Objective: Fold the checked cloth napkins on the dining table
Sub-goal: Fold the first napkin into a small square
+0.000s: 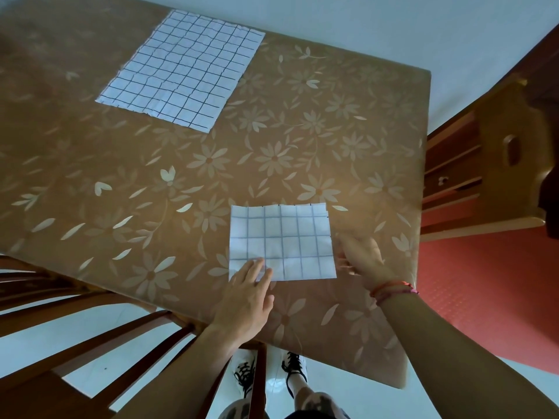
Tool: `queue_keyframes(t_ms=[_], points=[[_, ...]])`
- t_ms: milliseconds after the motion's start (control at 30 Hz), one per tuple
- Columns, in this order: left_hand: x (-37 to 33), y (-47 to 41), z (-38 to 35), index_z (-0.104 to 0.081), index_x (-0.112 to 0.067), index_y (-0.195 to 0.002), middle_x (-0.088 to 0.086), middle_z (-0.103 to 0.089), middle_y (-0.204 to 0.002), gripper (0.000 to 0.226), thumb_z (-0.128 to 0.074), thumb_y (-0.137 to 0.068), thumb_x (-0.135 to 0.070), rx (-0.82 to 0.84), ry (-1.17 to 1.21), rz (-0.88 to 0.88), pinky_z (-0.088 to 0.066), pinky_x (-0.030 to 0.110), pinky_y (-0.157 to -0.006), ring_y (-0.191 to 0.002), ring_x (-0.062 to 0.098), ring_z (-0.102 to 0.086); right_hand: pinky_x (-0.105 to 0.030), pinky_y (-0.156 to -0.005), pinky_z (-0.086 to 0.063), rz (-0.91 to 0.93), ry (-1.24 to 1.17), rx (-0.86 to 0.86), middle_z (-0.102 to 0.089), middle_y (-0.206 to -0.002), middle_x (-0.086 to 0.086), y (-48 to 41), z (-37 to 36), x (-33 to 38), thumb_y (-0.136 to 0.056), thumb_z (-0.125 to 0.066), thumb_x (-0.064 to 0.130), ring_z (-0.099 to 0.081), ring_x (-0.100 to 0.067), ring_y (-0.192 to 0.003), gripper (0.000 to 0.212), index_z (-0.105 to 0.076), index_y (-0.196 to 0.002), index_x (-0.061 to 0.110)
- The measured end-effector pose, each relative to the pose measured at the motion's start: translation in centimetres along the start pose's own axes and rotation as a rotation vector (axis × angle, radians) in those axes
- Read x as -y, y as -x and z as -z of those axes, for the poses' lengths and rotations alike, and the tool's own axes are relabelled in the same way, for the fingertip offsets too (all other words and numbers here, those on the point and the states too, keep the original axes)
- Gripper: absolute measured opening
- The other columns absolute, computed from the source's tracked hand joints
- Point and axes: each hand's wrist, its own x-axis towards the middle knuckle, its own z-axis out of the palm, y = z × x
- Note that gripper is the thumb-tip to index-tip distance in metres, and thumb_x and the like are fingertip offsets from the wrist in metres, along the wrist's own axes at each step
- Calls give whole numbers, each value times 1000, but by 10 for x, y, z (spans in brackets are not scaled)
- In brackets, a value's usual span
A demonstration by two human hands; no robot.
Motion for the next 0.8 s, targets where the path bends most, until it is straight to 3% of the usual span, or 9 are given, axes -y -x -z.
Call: queue_keyframes(t_ms=[133, 200, 333, 467, 600, 800], points=[[1, 2, -1, -41, -18, -143, 6, -30, -155, 51, -52, -96, -35, -28, 2, -2, -33, 39, -111, -145, 25, -24, -22, -43, -27, -42, -36, 20, -72, -68, -12, 0, -2, 6, -78, -56, 25, -44, -17, -39, 14, -60, -70, 14], [2, 1, -3, -40, -18, -143, 6, -29, -156, 52, -52, -96, -35, -17, 10, 3, -34, 40, -111, -145, 25, -23, -23, -42, -26, -52, -28, 10, -69, -62, -9, -2, -3, 9, -76, -55, 22, -40, -19, -40, 14, -57, -65, 14], [2, 1, -6, -43, -19, -140, 6, -35, -153, 52, -57, -93, -34, -27, 6, 17, -41, 42, -107, -142, 26, -30, -25, -43, -26, -59, -2, 28, -45, -53, -4, -8, -1, 10, -73, -58, 20, -34, -20, -43, 18, -48, -58, 17], [2, 2, -6, -46, -19, -138, 6, -39, -150, 52, -60, -90, -34, -47, -11, 19, -44, 42, -103, -140, 26, -35, -25, -43, -29, -51, 75, 23, -49, -53, -10, -12, -2, 5, -74, -62, 24, -42, -22, -45, 22, -53, -57, 13], [3, 2, -8, -41, -21, -143, 3, -30, -156, 52, -54, -94, -35, -21, 16, 34, -39, 42, -109, -144, 24, -25, -26, -42, -30, -45, 136, 3, -53, -53, -11, -16, -7, 4, -73, -60, 19, -44, -23, -42, 18, -57, -61, 7], [3, 3, -7, -36, -23, -145, 1, -23, -158, 51, -46, -97, -37, 4, 20, 45, -34, 40, -112, -146, 22, -18, -26, -42, -35, -40, 156, 11, -58, -53, -7, -18, -14, 2, -74, -71, 25, -49, -20, -43, 24, -63, -63, 5]])
